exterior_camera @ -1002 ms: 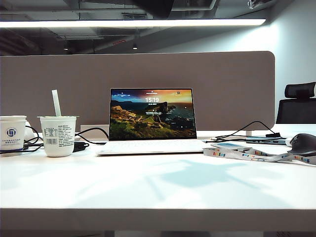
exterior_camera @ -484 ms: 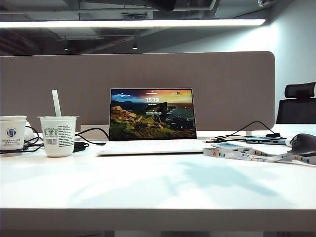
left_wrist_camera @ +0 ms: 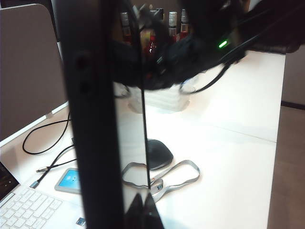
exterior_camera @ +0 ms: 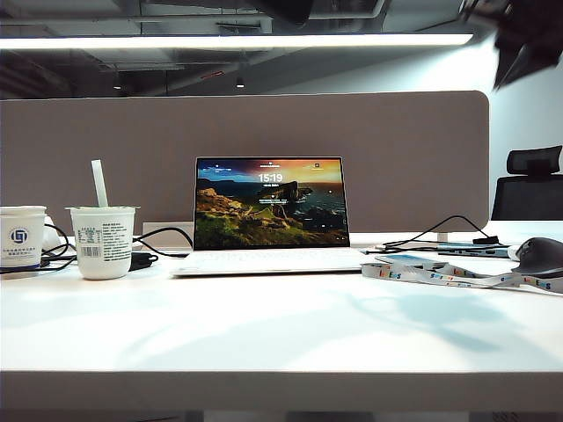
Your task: Pick up the black phone, pick up the charger plug, insert the charger plug into the phone's charging port, and finally place the connected phone back on the desk.
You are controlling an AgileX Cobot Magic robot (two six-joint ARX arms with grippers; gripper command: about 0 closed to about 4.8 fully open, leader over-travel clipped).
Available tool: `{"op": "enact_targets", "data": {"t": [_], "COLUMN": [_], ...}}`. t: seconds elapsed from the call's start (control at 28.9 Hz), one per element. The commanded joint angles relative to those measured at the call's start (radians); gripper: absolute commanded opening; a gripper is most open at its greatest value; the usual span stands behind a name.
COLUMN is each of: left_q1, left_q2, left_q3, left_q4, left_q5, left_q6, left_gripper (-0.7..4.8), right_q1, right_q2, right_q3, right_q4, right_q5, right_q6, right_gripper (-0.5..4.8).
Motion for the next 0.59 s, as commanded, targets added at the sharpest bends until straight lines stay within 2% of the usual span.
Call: {"op": "enact_targets", "data": {"t": [0.03,0.07,0.14,0.45,0.59], "left_q1": [-0.001,-0.001,-0.001,-0.001,-0.001], "left_q2": [-0.010,-0.010,-0.011,-0.011,-0.011], "left_q3": [0.007,0.008,0.008,0.007,0.008], "left_q4": [0.034,0.032,0.030,0.027,0.026], "left_q5": [0.008,0.008,0.007,0.007,0.007], "left_q6": [-0.003,-0.003,-0.003,-0.016,-0.025], "left_gripper": [-0.07,-0.07,-0.07,-0.06,-0.07], "right_q1": [0.000,0.000,-0.003,-0.021,-0.021], "right_q2": [0.053,0.074,0.114,0.272,0.333], "right_q3": [0.004,0.004,0.004,0.005,0.033], "right_q4": [0.048,0.055,0.067,0.275,0.291], "right_q5": [-0.003,-0.003,-0.003,0.042,0.044], "right_q6": [0.031,0.083,0.182,0.389,0.471], "right_gripper": [1.28,2.03,2.68,2.66,2.66]}}
